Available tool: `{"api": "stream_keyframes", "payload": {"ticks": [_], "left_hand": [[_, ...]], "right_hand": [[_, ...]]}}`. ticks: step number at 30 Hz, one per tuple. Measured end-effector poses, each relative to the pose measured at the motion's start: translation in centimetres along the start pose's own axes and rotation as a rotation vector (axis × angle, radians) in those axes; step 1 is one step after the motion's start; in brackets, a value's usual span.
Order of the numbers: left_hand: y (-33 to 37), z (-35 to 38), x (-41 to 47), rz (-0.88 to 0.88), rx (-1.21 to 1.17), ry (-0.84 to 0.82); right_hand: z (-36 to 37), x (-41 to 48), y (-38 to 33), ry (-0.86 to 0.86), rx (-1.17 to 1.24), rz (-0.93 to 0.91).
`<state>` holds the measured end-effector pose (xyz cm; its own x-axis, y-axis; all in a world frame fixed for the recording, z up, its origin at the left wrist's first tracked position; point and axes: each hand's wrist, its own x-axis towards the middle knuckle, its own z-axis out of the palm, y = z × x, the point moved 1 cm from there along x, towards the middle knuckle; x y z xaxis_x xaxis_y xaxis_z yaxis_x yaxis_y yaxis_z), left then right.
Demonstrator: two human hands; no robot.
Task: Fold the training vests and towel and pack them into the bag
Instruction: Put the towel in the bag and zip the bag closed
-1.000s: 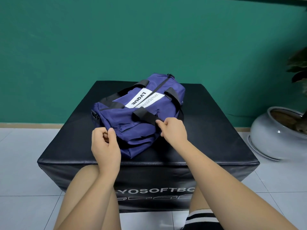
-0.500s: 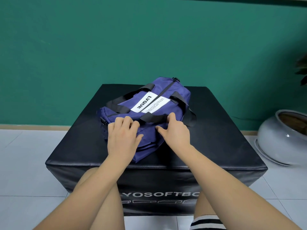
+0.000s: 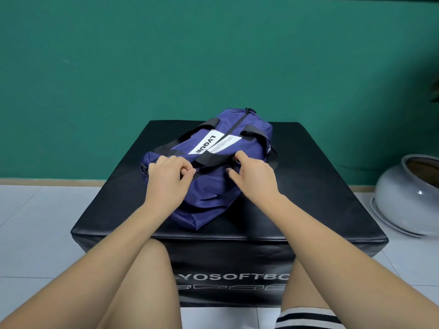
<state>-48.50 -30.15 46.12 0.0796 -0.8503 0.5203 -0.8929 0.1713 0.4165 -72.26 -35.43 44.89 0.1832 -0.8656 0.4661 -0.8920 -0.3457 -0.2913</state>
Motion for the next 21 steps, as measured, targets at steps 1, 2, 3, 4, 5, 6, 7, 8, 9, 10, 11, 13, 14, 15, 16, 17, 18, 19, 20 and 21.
{"api": "stream_keyframes", "payload": {"ticks": [1,2,3,4,5,6,7,8,9,10,11,13,14,15,16,17,18,19,20,21], "left_hand": [[0.0,-0.3,0.1,-0.053,-0.087,-0.030],[-0.1,-0.6,0.2,-0.102,-0.163,-0.071],[-0.1,-0.9,0.3,-0.149,-0.243,-0.115],[-0.1,-1.3,0.4,-0.190,-0.330,-0.159],[0.0,-1.6,0.4,-0.216,-0.405,-0.202],[0.0,-1.9,0.5,-0.228,-0.458,-0.240],[0.0,-2.1,0.6,-0.233,-0.494,-0.269],[-0.1,-2.2,0.6,-0.240,-0.524,-0.290],[-0.1,-2.3,0.6,-0.249,-0.551,-0.307],[-0.3,-2.4,0.7,-0.260,-0.576,-0.319],[-0.4,-2.4,0.6,-0.273,-0.602,-0.331],[-0.6,-2.4,0.6,-0.293,-0.649,-0.345],[-0.7,-2.3,0.6,-0.297,-0.657,-0.347],[-0.7,-2.3,0.6,-0.296,-0.656,-0.348],[-0.7,-2.3,0.6,-0.294,-0.649,-0.346],[-0.6,-2.3,0.5,-0.290,-0.642,-0.344],[-0.5,-2.3,0.5,-0.287,-0.632,-0.340],[-0.4,-2.4,0.5,-0.281,-0.616,-0.331],[-0.3,-2.4,0.4,-0.267,-0.585,-0.315],[-0.2,-2.4,0.2,-0.240,-0.529,-0.291]], "right_hand": [[-0.1,0.2,-0.1,0.004,0.007,-0.025],[-0.3,0.3,-0.3,0.012,0.011,-0.047],[-0.4,0.6,-0.4,0.019,0.009,-0.078],[-0.6,0.9,-0.6,0.018,0.002,-0.121],[-0.6,1.1,-0.9,0.014,-0.004,-0.174],[-0.7,1.4,-1.2,0.010,-0.012,-0.224],[-0.7,1.7,-1.4,0.005,-0.020,-0.264],[-0.8,2.1,-1.6,-0.007,-0.033,-0.286],[-1.0,2.5,-1.7,-0.022,-0.048,-0.302],[-1.2,2.9,-1.8,-0.042,-0.065,-0.314],[-1.4,3.2,-1.8,-0.063,-0.073,-0.327],[-1.8,3.6,-1.8,-0.092,-0.075,-0.347],[-1.9,3.6,-1.8,-0.103,-0.073,-0.350],[-2.0,3.6,-1.8,-0.108,-0.067,-0.350],[-2.0,3.5,-1.9,-0.113,-0.061,-0.344],[-2.1,3.5,-1.9,-0.116,-0.048,-0.340],[-2.2,3.4,-1.9,-0.118,-0.039,-0.334],[-2.3,3.4,-1.9,-0.115,-0.032,-0.330],[-2.3,3.3,-1.8,-0.112,-0.030,-0.321],[-2.4,3.3,-1.7,-0.104,-0.027,-0.312]]}}
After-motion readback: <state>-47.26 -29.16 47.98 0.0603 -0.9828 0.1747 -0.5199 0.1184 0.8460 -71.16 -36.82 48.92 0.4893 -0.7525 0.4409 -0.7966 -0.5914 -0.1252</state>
